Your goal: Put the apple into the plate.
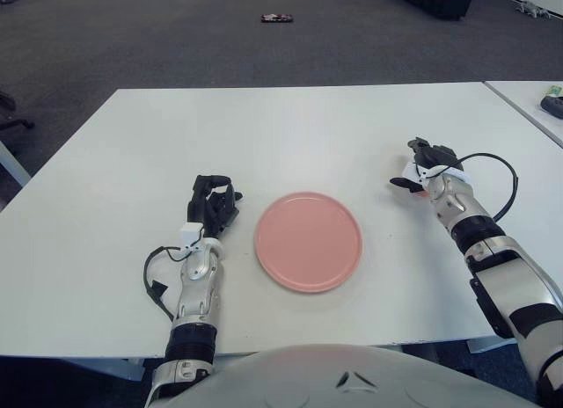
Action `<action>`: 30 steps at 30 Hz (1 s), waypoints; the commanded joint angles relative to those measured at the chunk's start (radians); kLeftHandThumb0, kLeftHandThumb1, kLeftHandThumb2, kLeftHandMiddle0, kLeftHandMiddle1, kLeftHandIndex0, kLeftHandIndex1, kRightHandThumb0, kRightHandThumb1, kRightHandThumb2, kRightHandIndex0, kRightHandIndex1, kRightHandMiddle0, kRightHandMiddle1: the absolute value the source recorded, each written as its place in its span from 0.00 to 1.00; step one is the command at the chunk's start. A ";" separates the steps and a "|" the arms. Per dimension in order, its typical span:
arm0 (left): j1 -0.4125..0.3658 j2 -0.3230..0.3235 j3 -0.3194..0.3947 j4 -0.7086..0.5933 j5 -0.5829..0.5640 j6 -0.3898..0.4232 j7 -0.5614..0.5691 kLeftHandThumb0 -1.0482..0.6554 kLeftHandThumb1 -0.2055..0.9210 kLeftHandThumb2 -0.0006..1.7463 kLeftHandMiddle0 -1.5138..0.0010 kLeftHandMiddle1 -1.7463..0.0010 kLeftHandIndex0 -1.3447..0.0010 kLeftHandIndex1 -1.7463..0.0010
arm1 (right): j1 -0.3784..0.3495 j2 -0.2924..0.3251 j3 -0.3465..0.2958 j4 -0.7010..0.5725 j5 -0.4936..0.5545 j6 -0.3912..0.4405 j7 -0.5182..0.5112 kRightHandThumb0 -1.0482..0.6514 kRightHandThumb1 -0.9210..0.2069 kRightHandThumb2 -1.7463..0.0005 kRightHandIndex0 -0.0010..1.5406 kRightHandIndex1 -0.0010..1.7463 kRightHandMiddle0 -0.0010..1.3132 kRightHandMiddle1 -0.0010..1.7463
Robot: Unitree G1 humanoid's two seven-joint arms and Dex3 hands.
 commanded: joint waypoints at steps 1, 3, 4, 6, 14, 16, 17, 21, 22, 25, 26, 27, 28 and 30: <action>0.027 -0.005 0.000 0.022 0.002 0.047 0.011 0.41 0.94 0.36 0.65 0.19 0.82 0.00 | 0.096 0.034 0.002 -0.017 0.022 0.047 0.039 0.19 0.41 0.54 0.00 0.52 0.00 0.64; 0.027 -0.006 0.001 0.019 -0.001 0.053 0.009 0.41 0.94 0.36 0.65 0.19 0.82 0.00 | 0.105 0.036 -0.007 -0.039 0.024 0.066 0.033 0.21 0.44 0.51 0.00 0.62 0.00 0.74; 0.027 -0.006 0.002 0.018 -0.003 0.055 0.008 0.41 0.94 0.36 0.65 0.19 0.82 0.00 | 0.109 0.038 -0.012 -0.048 0.025 0.074 0.030 0.22 0.46 0.48 0.00 0.70 0.00 0.82; 0.028 -0.007 0.002 0.016 -0.006 0.060 0.006 0.41 0.94 0.36 0.66 0.20 0.83 0.00 | 0.119 0.045 -0.027 -0.073 0.028 0.100 0.019 0.25 0.47 0.44 0.01 0.79 0.03 0.90; 0.029 -0.008 0.003 0.017 -0.007 0.044 0.001 0.41 0.94 0.35 0.66 0.20 0.83 0.00 | 0.141 0.060 -0.048 -0.136 0.012 0.167 -0.022 0.34 0.42 0.36 0.08 0.89 0.33 0.99; 0.029 -0.009 0.004 0.016 -0.008 0.045 0.002 0.41 0.95 0.35 0.67 0.21 0.83 0.00 | 0.149 0.062 -0.052 -0.154 0.010 0.176 -0.033 0.35 0.43 0.34 0.12 0.90 0.37 1.00; 0.029 -0.010 0.004 0.016 -0.009 0.045 0.003 0.41 0.95 0.35 0.67 0.21 0.83 0.00 | 0.154 0.062 -0.053 -0.165 0.009 0.181 -0.038 0.35 0.44 0.34 0.14 0.92 0.38 1.00; 0.028 -0.013 0.006 0.015 -0.006 0.047 0.010 0.41 0.95 0.35 0.67 0.21 0.83 0.00 | 0.175 0.069 -0.064 -0.212 0.003 0.205 -0.073 0.35 0.47 0.31 0.37 0.98 0.41 1.00; 0.028 -0.013 0.006 0.015 -0.005 0.047 0.011 0.41 0.95 0.35 0.67 0.21 0.83 0.00 | 0.179 0.069 -0.065 -0.221 0.002 0.211 -0.078 0.35 0.47 0.30 0.43 0.99 0.42 1.00; 0.028 -0.013 0.006 0.018 0.000 0.044 0.014 0.41 0.95 0.35 0.66 0.20 0.83 0.00 | 0.202 0.073 -0.076 -0.279 0.000 0.235 -0.090 0.35 0.47 0.30 0.53 1.00 0.42 1.00; 0.027 -0.013 0.006 0.021 0.000 0.042 0.013 0.41 0.95 0.35 0.66 0.20 0.83 0.00 | 0.218 0.073 -0.083 -0.317 0.000 0.249 -0.090 0.35 0.47 0.30 0.56 1.00 0.42 1.00; 0.027 -0.012 0.006 0.023 -0.001 0.041 0.011 0.41 0.95 0.35 0.66 0.20 0.83 0.00 | 0.228 0.073 -0.087 -0.343 -0.001 0.259 -0.088 0.35 0.47 0.30 0.57 1.00 0.42 1.00; 0.027 -0.012 0.006 0.024 -0.003 0.039 0.009 0.41 0.95 0.35 0.66 0.20 0.83 0.00 | 0.236 0.073 -0.092 -0.362 0.001 0.263 -0.086 0.35 0.46 0.31 0.58 1.00 0.41 1.00; 0.026 -0.013 0.007 0.027 -0.008 0.035 0.005 0.41 0.95 0.35 0.66 0.20 0.83 0.00 | 0.247 0.074 -0.101 -0.383 0.006 0.262 -0.084 0.35 0.46 0.31 0.60 1.00 0.41 1.00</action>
